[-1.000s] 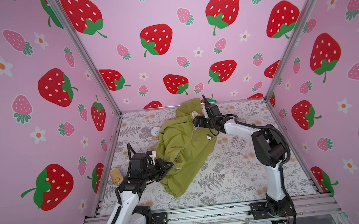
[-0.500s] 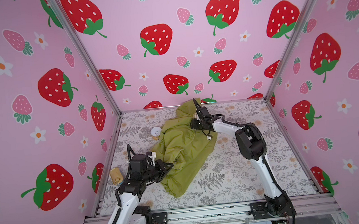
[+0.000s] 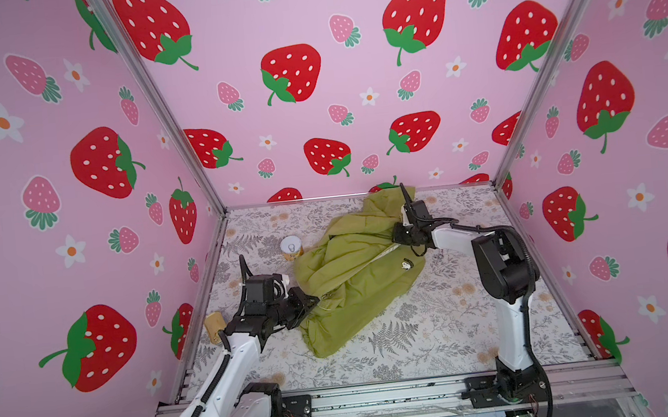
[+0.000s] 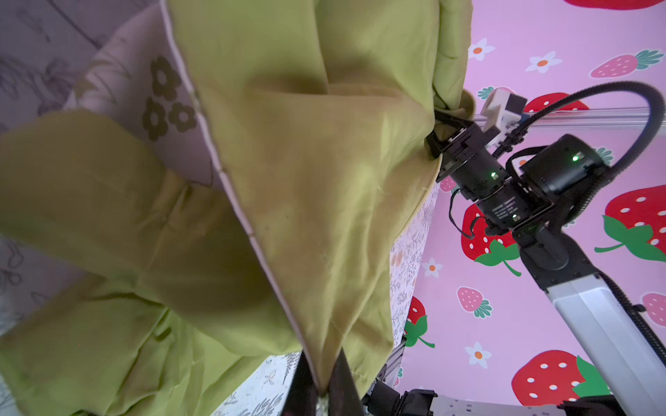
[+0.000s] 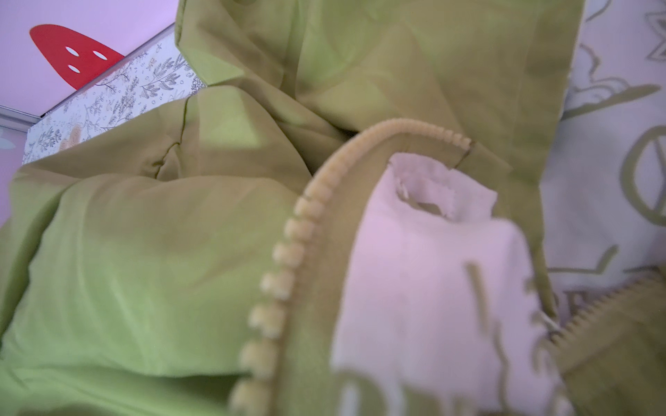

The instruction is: Zip up the jacket

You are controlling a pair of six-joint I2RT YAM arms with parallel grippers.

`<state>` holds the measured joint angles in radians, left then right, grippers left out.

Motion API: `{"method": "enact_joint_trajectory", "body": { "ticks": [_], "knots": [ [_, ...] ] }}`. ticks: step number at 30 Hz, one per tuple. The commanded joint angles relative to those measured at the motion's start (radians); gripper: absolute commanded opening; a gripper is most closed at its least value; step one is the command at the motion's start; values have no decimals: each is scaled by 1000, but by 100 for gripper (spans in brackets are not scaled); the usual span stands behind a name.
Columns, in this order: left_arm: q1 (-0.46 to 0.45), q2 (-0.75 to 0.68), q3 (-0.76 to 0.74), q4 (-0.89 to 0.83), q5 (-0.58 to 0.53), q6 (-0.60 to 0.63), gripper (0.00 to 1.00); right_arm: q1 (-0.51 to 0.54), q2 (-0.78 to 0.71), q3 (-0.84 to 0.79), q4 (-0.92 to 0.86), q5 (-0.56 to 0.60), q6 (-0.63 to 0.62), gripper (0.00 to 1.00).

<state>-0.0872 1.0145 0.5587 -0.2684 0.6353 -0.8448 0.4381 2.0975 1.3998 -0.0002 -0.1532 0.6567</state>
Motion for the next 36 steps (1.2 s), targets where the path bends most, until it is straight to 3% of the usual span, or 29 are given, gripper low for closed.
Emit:
{"method": "enact_joint_trajectory", "body": {
  "ticks": [1, 3, 9, 12, 22, 36],
  "knots": [
    [19, 65, 104, -25, -30, 84, 0, -69, -16, 30, 29, -21, -51, 13],
    [20, 106, 148, -25, -18, 104, 0, -79, 5, 97, -29, -36, -95, 21],
    [22, 187, 241, -47, 15, 144, 0, -104, -40, 153, -144, 28, -154, 61],
    [24, 204, 251, -44, 21, 144, 0, -129, -119, 80, -149, 73, -137, 69],
    [26, 220, 246, -26, 38, 145, 0, -153, -180, -68, -185, 190, -185, 67],
    [29, 213, 243, -31, 50, 145, 0, -124, -43, -47, -143, 117, -150, 54]
  ]
}}
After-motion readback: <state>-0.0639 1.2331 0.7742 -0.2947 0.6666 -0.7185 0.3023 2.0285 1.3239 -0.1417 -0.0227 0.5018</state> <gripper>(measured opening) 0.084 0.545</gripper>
